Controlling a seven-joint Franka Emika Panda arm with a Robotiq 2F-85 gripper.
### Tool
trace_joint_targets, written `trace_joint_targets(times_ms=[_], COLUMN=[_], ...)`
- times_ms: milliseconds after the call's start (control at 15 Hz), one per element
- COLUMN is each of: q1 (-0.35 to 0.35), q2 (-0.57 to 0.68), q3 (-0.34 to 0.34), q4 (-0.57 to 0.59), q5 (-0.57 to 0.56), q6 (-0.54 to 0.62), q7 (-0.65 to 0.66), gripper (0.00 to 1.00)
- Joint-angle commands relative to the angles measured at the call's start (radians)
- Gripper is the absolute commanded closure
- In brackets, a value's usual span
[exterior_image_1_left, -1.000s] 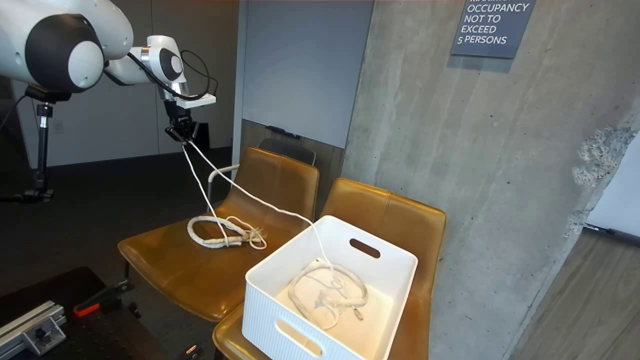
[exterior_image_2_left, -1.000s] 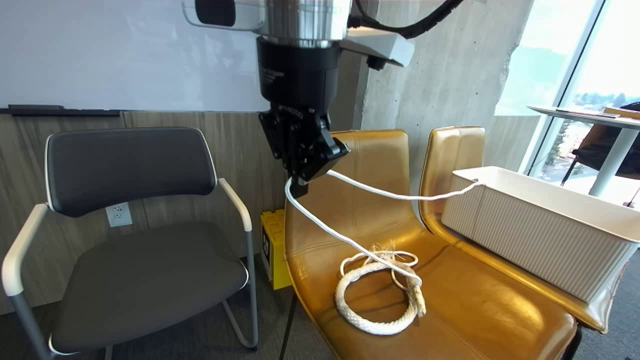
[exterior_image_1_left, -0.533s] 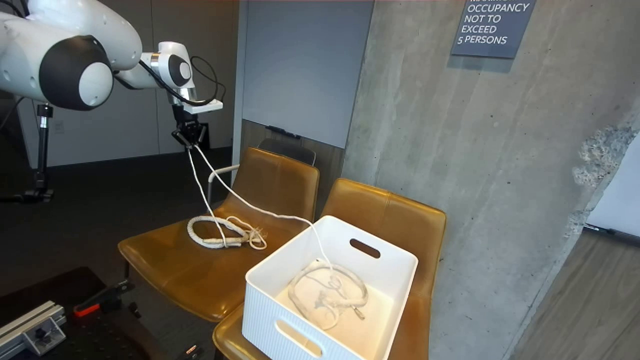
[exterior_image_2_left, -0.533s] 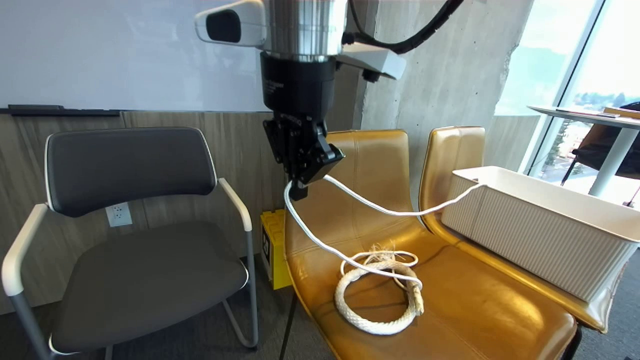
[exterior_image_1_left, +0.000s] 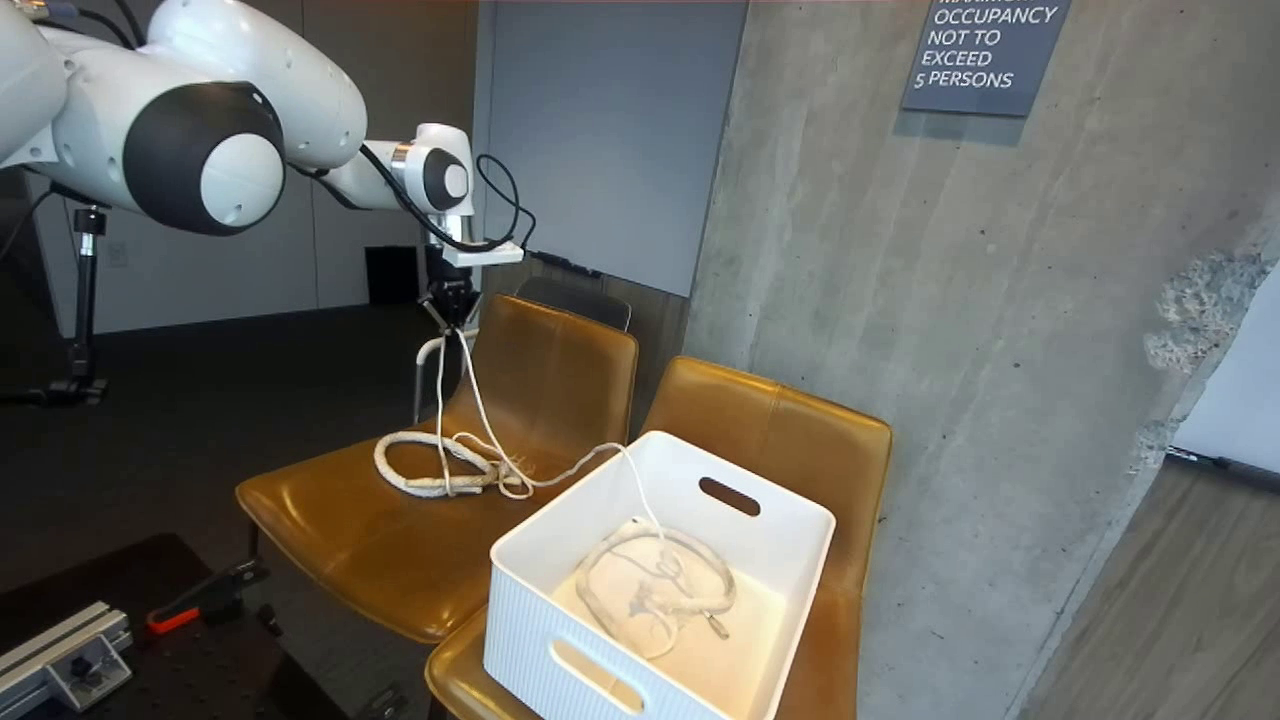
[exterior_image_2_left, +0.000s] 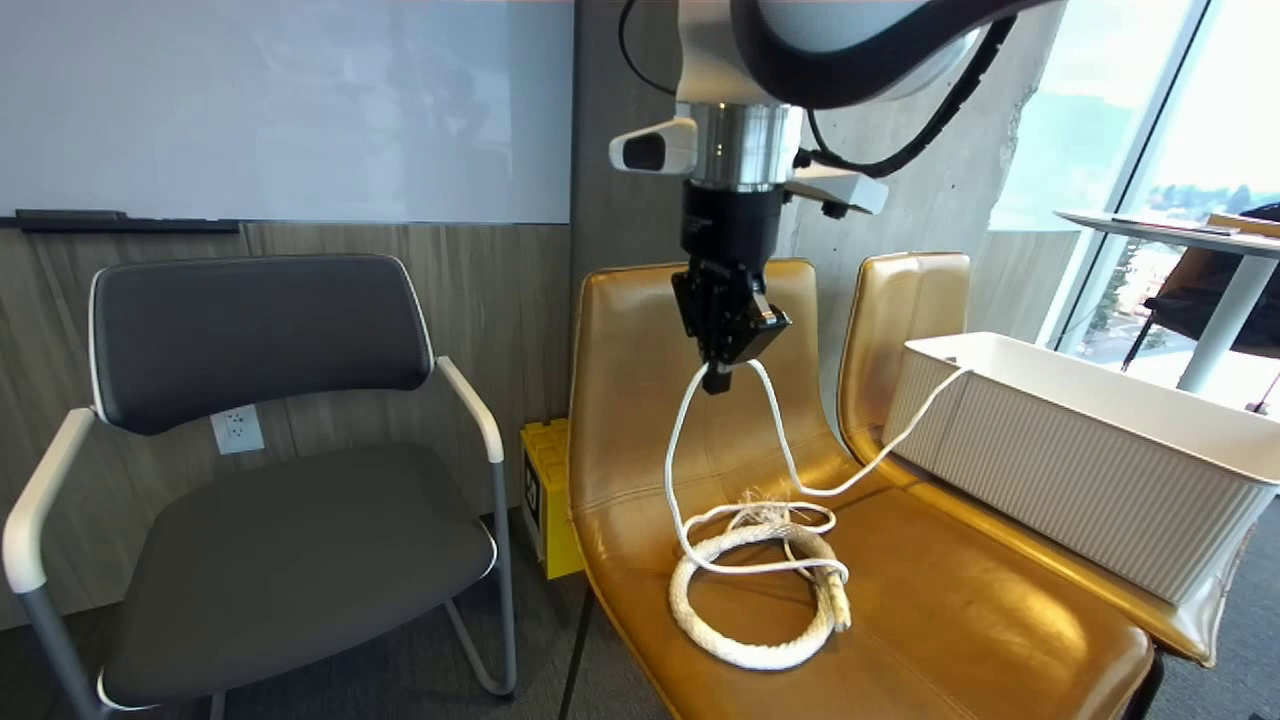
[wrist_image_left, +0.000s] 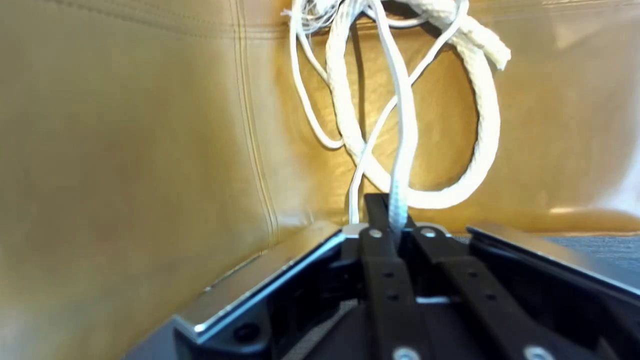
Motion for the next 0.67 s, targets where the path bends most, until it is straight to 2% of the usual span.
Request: trace_joint_targets(times_ms=[0,200,267,333,600], q1=[-0.064,-0.096,-0.102,-0.109,-0.153], q2=[-0.061,-0.084,-0.097,-0.113,-0.206], q3=[0.016,0.022,0.021,0.018,0.001], q4=[-0.156,-0.248,-0.279,-0.314,-0.445], q5=[0.040,0.051,0.048,0.044,0.026], q6=[0.066,0.119,0.139,0.156,0.197], q7=[0.026,0.032,0.035,0.038,0.023], gripper=[0.99,0.99,0.80,0.71,0.43])
